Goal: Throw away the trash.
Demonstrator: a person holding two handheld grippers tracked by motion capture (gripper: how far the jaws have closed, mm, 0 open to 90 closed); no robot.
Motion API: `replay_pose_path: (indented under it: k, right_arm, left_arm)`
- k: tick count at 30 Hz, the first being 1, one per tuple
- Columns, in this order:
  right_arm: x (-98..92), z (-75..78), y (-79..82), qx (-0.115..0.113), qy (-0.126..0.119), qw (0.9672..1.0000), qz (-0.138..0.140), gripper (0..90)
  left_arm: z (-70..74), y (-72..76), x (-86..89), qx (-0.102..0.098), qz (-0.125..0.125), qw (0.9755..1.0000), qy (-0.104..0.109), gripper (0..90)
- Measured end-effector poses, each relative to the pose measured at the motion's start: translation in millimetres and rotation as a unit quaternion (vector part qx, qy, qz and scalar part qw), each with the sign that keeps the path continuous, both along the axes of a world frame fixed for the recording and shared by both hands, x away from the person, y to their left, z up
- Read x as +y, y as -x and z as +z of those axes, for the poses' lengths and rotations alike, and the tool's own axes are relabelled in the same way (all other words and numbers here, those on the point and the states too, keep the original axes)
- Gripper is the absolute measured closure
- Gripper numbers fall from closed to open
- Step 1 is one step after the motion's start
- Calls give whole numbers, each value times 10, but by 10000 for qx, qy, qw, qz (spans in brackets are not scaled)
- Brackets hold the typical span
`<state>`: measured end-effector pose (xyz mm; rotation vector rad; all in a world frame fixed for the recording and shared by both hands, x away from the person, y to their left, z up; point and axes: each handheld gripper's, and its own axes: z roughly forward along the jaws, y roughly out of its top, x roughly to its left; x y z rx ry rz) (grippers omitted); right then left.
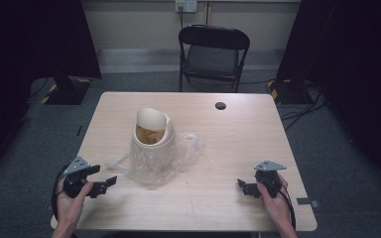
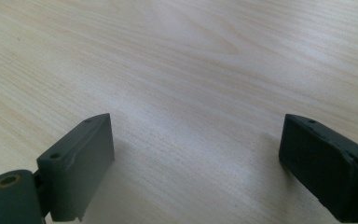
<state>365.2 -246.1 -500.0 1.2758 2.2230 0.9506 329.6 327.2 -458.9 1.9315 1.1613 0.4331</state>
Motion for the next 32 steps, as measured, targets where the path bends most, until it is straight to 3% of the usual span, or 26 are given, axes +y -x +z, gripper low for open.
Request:
replay_pose_path:
  k: [3, 4, 12, 15, 19, 24, 32]
  right_arm:
    - [0, 0, 0, -1, 1, 10000, 0, 94]
    - [0, 0, 0, -1, 0, 10000, 1, 94]
    - [0, 0, 0, -1, 0, 10000, 0, 94]
    - [0, 0, 0, -1, 1, 10000, 0, 94]
    - [0, 0, 0, -1, 0, 10000, 0, 94]
    - [0, 0, 1, -1, 1, 10000, -1, 94]
    - [0, 0, 1, -1, 4, 10000, -3, 94]
  left_arm:
    - [-69, 19, 30, 36, 96, 9999, -74, 162]
    - [-156, 31, 48, 128, 214, 9997, -78, 161]
    - [-354, 3, 63, 429, 295, 9984, -236, 161]
    - [-388, 6, 60, 374, 311, 9983, -318, 158]
    - [-427, 38, -26, 148, 400, 9970, -638, 141]
    - [-435, 21, -72, 176, 447, 9965, -680, 101]
    - [-441, -52, -81, 245, 321, 9962, -775, 14]
